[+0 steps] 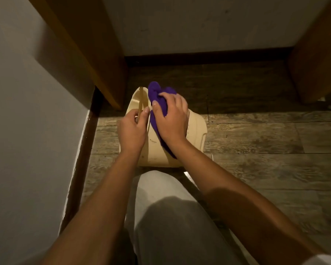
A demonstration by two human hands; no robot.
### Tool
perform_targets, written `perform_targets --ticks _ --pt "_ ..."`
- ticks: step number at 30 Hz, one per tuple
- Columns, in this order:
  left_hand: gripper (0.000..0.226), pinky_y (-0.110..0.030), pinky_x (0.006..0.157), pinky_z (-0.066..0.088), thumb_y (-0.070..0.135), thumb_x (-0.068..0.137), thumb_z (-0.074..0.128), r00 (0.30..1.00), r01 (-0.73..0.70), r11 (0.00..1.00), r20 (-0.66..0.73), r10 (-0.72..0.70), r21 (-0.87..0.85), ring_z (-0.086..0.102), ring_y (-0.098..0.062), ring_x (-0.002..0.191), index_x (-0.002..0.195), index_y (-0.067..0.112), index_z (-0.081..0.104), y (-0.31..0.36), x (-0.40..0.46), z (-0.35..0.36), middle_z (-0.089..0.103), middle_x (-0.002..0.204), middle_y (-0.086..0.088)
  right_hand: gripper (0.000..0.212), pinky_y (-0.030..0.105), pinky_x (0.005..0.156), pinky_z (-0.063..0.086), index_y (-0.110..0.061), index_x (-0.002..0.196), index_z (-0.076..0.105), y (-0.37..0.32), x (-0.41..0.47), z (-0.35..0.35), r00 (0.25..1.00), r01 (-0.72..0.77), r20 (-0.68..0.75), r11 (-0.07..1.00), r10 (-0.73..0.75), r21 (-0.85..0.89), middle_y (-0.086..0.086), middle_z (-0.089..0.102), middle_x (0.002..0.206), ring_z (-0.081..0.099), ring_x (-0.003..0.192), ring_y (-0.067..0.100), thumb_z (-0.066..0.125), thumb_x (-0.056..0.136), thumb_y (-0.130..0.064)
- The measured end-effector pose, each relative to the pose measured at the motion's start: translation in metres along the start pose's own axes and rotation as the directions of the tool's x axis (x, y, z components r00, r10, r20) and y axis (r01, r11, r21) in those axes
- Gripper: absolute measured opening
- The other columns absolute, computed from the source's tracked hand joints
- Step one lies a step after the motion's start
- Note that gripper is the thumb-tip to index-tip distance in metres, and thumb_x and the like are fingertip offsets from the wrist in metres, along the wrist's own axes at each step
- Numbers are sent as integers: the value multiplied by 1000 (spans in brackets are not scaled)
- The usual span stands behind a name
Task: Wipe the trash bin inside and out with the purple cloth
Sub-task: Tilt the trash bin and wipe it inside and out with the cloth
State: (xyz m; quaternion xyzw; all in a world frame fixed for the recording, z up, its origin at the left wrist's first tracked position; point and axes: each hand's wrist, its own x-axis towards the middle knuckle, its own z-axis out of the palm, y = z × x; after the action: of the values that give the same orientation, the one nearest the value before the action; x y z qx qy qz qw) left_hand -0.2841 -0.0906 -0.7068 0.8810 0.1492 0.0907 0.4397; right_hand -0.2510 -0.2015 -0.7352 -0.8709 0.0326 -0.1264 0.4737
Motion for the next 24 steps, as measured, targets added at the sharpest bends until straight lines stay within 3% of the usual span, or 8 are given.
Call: perform_targets --ticks 3,6,10,14,17,19,21,24 --pt "34 -42 65 60 57 98 52 999 -26 1000 23 26 12 67 -10 70 98 27 68 -4 -3 8 70 78 7 47 53 114 38 -24 147 52 16 -8 4 998 17 54 1000 -17 3 5 48 154 34 149 29 48 105 -45" --pt "39 -34 75 58 53 100 53 993 -6 1000 114 9 -24 68 -7 89 123 24 64 -10 -3 11 71 99 9 50 52 110 44 -30 150 47 37 -15 9 997 7 77 998 -2 -70 5 42 159 38 146 29 46 104 -49" --pt "40 -7 62 47 50 103 48 991 93 993 99 -85 -72 59 21 86 136 29 54 -25 0 9 60 96 24 44 53 101 49 -28 134 57 80 -18 2 989 -147 -31 974 144 -173 8 49 146 48 132 29 49 99 -53" --pt "37 -9 66 39 53 103 46 990 122 989 80 -115 -88 47 36 84 133 33 56 -31 -3 11 59 95 29 49 40 88 50 -27 128 57 122 -18 -10 953 -303 -101 924 287 -232 8 53 128 52 113 24 48 94 -61" --pt "39 -2 60 39 52 103 45 990 132 987 65 -126 -94 48 36 82 135 31 56 -32 -5 8 58 94 28 51 36 82 45 -22 132 56 155 -16 -29 859 -500 -32 826 511 -260 7 57 125 58 110 25 48 99 -60" --pt "40 -4 62 40 52 103 46 991 119 989 77 -112 -91 57 24 87 136 31 55 -34 -6 5 61 99 25 46 38 85 47 -20 125 60 169 -15 -46 781 -602 15 760 624 -245 8 64 122 61 109 29 53 99 -56" --pt "37 -12 68 41 52 103 46 992 86 993 97 -78 -76 57 12 91 135 35 55 -35 -6 3 60 101 27 40 38 84 50 -21 114 63 164 -6 -59 809 -582 -35 792 586 -184 4 68 110 64 102 27 56 96 -56" --pt "37 -16 70 41 50 103 47 994 35 998 101 -30 -50 54 12 93 137 39 53 -33 -4 3 56 97 34 31 37 78 54 -26 101 62 117 25 -68 898 -435 -97 899 428 -57 -9 64 88 63 83 14 57 94 -56"
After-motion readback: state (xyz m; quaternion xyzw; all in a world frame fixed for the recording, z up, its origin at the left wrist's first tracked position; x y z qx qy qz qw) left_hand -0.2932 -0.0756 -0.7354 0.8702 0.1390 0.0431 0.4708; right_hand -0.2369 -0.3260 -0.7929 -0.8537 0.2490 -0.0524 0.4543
